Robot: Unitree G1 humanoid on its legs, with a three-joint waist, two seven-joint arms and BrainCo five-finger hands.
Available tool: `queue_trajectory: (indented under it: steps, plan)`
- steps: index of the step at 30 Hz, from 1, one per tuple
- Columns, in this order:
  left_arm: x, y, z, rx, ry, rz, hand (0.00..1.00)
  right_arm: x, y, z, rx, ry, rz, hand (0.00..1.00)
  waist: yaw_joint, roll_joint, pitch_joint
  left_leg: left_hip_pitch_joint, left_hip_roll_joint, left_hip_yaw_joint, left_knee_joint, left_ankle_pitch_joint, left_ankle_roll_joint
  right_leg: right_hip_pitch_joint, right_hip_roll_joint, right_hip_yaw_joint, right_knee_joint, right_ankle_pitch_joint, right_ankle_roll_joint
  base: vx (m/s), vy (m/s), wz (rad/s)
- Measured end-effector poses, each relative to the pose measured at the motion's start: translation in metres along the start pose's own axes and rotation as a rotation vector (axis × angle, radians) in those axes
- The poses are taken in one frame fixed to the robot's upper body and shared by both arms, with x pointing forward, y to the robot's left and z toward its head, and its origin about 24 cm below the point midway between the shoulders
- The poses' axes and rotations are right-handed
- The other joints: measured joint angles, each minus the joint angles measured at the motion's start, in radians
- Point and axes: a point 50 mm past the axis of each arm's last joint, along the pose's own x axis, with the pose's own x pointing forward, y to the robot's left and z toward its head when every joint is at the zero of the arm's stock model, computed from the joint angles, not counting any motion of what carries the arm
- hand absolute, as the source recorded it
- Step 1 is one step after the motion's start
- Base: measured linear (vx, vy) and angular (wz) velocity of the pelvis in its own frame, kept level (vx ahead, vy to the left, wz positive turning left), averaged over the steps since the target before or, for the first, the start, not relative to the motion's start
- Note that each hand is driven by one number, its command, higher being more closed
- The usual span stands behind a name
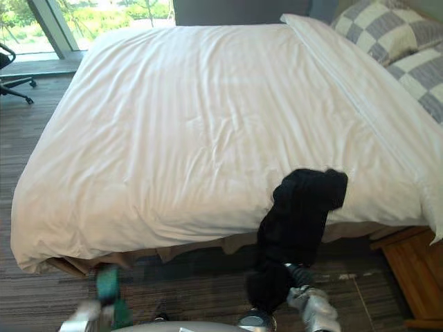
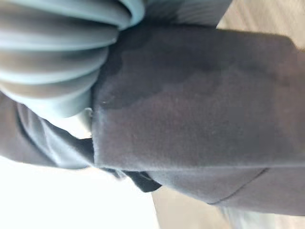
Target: Tidy the bed and pick cloth on bed and put in laundry
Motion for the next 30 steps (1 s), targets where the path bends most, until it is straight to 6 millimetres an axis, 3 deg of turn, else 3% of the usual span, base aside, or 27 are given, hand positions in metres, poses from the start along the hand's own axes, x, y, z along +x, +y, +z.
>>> queue_trajectory:
  steps: [3, 4, 5, 6, 7, 8, 9, 10, 11, 12, 13, 14, 15, 18, 21, 23, 24, 25, 26, 27, 28, 29, 30]
  plan:
    - [-0.003, -0.009, 0.011, -0.114, -0.119, -0.031, 1.0, 0.0, 0.014, -0.003, 0.003, -0.028, 0.058, 1.0, 0.003, -0.007, 0.001, -0.012, -0.022, -0.046, 0.0, -0.006, 0.014, -0.033, -0.042, 0.012, 0.12, -0.035, -0.062, 0.05, 0.037, 0.55]
    - [-0.008, -0.011, 0.009, -0.175, -0.156, -0.047, 1.0, -0.004, 0.018, -0.006, 0.024, -0.042, 0.072, 1.0, 0.002, -0.003, 0.002, -0.027, -0.02, -0.098, 0.001, -0.005, 0.025, -0.05, -0.038, 0.056, 0.176, -0.055, -0.121, 0.07, -0.016, 1.31]
    - [-0.013, -0.016, 0.011, -0.235, -0.199, -0.072, 1.0, -0.011, 0.021, -0.012, 0.044, -0.052, 0.073, 1.0, 0.0, 0.018, -0.007, -0.066, 0.007, -0.171, 0.001, -0.002, 0.028, -0.063, 0.026, 0.149, 0.175, -0.126, -0.155, 0.11, -0.105, 1.51]
    - [-0.016, -0.017, 0.011, -0.26, -0.218, -0.085, 1.0, -0.014, 0.023, -0.014, 0.05, -0.06, 0.075, 1.0, -0.001, 0.024, -0.011, -0.093, 0.024, -0.209, 0.004, 0.003, 0.022, -0.06, 0.091, 0.212, 0.139, -0.157, -0.141, 0.09, -0.163, 1.97]
    - [-0.019, -0.016, 0.012, -0.303, -0.251, -0.101, 1.0, -0.019, 0.028, -0.013, 0.06, -0.088, 0.081, 1.0, -0.005, 0.014, -0.012, -0.163, 0.024, -0.304, 0.019, 0.015, 0.015, -0.046, 0.214, 0.323, 0.034, -0.207, -0.148, 0.12, -0.205, 2.42]
    - [-0.022, -0.019, 0.007, -0.338, -0.245, -0.125, 1.0, -0.026, 0.021, -0.015, 0.059, -0.097, 0.059, 1.0, -0.013, -0.001, -0.012, -0.207, -0.007, -0.392, 0.03, 0.033, 0.023, -0.001, 0.25, 0.372, -0.008, -0.246, -0.131, 0.1, -0.125, 2.34]
    - [-0.025, -0.024, 0.0, -0.352, -0.232, -0.149, 1.0, -0.03, 0.02, -0.019, 0.066, -0.086, 0.045, 1.0, 0.002, -0.005, -0.014, -0.214, -0.035, -0.396, 0.05, 0.037, 0.032, 0.008, 0.236, 0.364, 0.012, -0.238, -0.126, 0.14, -0.059, 2.05]
    - [-0.033, -0.032, -0.014, -0.378, -0.207, -0.185, 1.0, -0.036, 0.01, -0.019, 0.049, -0.085, 0.015, 1.0, -0.001, 0.02, -0.006, -0.237, -0.05, -0.4, 0.113, 0.023, 0.069, -0.01, 0.237, 0.398, 0.136, -0.249, -0.143, 0.11, -0.055, 1.69]
    - [-0.043, -0.034, -0.031, -0.432, -0.183, -0.198, 1.0, -0.044, 0.004, -0.02, 0.017, -0.08, 0.011, 1.0, -0.002, 0.071, -0.012, -0.229, -0.029, -0.468, 0.11, 0.016, 0.065, -0.044, 0.281, 0.488, 0.228, -0.29, -0.157, 0.08, -0.1, 1.71]
    - [-0.047, -0.032, -0.037, -0.453, -0.185, -0.197, 1.0, -0.047, 0.006, -0.022, 0.014, -0.079, 0.018, 1.0, -0.003, 0.068, -0.013, -0.222, -0.03, -0.49, 0.104, 0.014, 0.058, -0.041, 0.294, 0.524, 0.186, -0.307, -0.149, 0.05, -0.193, 1.33]
    - [-0.05, -0.025, -0.037, -0.471, -0.207, -0.184, 1.0, -0.047, 0.014, -0.024, 0.017, -0.079, 0.041, 1.0, 0.008, 0.035, -0.02, -0.217, -0.053, -0.504, 0.103, 0.015, 0.055, -0.041, 0.287, 0.543, 0.132, -0.297, -0.139, 0.08, -0.223, 1.36]
    - [-0.054, -0.015, -0.042, -0.516, -0.215, -0.148, 1.0, -0.046, 0.025, -0.025, 0.02, -0.079, 0.084, 1.0, 0.025, 0.028, -0.023, -0.213, -0.07, -0.533, 0.101, 0.012, 0.046, -0.018, 0.267, 0.477, 0.15, -0.323, -0.138, 0.11, -0.194, 1.28]
    - [-0.061, -0.015, -0.045, -0.574, -0.23, -0.146, 1.0, -0.046, 0.034, -0.023, 0.002, -0.082, 0.123, 1.0, 0.061, 0.03, -0.029, -0.217, -0.069, -0.525, 0.11, 0.011, 0.046, 0.005, 0.264, 0.432, 0.136, -0.333, -0.141, 0.11, -0.119, 1.24]
    - [-0.071, -0.014, -0.052, -0.654, -0.239, -0.156, 1.0, -0.044, 0.048, -0.017, -0.021, -0.11, 0.186, 1.0, 0.072, 0.04, -0.027, -0.222, -0.083, -0.523, 0.119, 0.015, 0.051, 0.067, 0.252, 0.353, 0.092, -0.336, -0.138, 0.05, -0.015, 0.74]
    - [-0.078, -0.013, -0.058, -0.753, -0.232, -0.148, 1.0, -0.045, 0.058, -0.016, -0.03, -0.114, 0.23, 1.0, 0.11, 0.038, -0.034, -0.243, -0.119, -0.526, 0.119, 0.032, 0.056, 0.106, 0.229, 0.274, 0.057, -0.344, -0.127, 0.08, 0.021, 0.74]
    - [-0.078, -0.012, -0.054, -0.763, -0.25, -0.154, 1.0, -0.044, 0.063, -0.016, -0.027, -0.117, 0.246, 1.0, 0.113, 0.03, -0.044, -0.271, -0.141, -0.505, 0.11, 0.061, 0.082, 0.119, 0.209, 0.215, 0.048, -0.345, -0.122, 0.09, 0.014, 1.15]
    - [-0.08, -0.015, -0.045, -0.767, -0.286, -0.177, 1.0, -0.043, 0.068, -0.015, -0.008, -0.12, 0.256, 1.0, 0.106, 0.013, -0.036, -0.291, -0.179, -0.432, 0.093, 0.107, 0.149, 0.146, 0.186, 0.132, 0.044, -0.342, -0.115, 0.1, 0.017, 1.43]
    - [-0.08, -0.017, -0.041, -0.766, -0.298, -0.194, 1.0, -0.044, 0.068, -0.016, 0.001, -0.119, 0.25, 1.0, 0.106, 0.009, -0.032, -0.293, -0.191, -0.38, 0.088, 0.112, 0.209, 0.156, 0.178, 0.092, 0.044, -0.335, -0.106, 0.12, 0.027, 1.78]
    - [-0.081, -0.021, -0.039, -0.759, -0.308, -0.223, 1.0, -0.044, 0.067, -0.017, 0.021, -0.115, 0.241, 1.0, 0.103, 0.01, -0.027, -0.293, -0.19, -0.261, 0.091, 0.066, 0.312, 0.177, 0.178, 0.031, 0.048, -0.319, -0.099, 0.15, 0.04, 1.92]
    - [-0.08, -0.025, -0.038, -0.706, -0.302, -0.247, 1.0, -0.044, 0.068, -0.017, 0.055, -0.114, 0.225, 1.0, 0.101, 0.004, -0.02, -0.297, -0.154, -0.077, 0.153, 0.02, 0.382, 0.215, 0.175, -0.053, 0.073, -0.3, -0.103, 0.16, 0.038, 1.95]
    - [-0.08, -0.028, -0.038, -0.677, -0.299, -0.259, 1.0, -0.046, 0.067, -0.018, 0.064, -0.115, 0.216, 1.0, 0.097, 0.009, -0.02, -0.296, -0.14, -0.027, 0.176, 0.011, 0.383, 0.214, 0.174, -0.076, 0.106, -0.297, -0.108, 0.16, 0.023, 2.0]
    - [-0.08, -0.037, -0.039, -0.65, -0.281, -0.285, 1.0, -0.047, 0.058, -0.017, 0.059, -0.113, 0.189, 1.0, 0.088, 0.052, -0.015, -0.289, -0.123, -0.033, 0.177, 0.008, 0.379, 0.172, 0.15, -0.09, 0.259, -0.296, -0.126, 0.09, 0.023, 1.3]
    - [-0.081, -0.045, -0.041, -0.653, -0.266, -0.301, 1.0, -0.046, 0.053, -0.015, 0.056, -0.118, 0.177, 1.0, 0.088, 0.067, -0.021, -0.286, -0.118, -0.04, 0.167, 0.016, 0.359, 0.152, 0.154, -0.069, 0.26, -0.345, -0.13, 0.09, 0.041, 1.2]
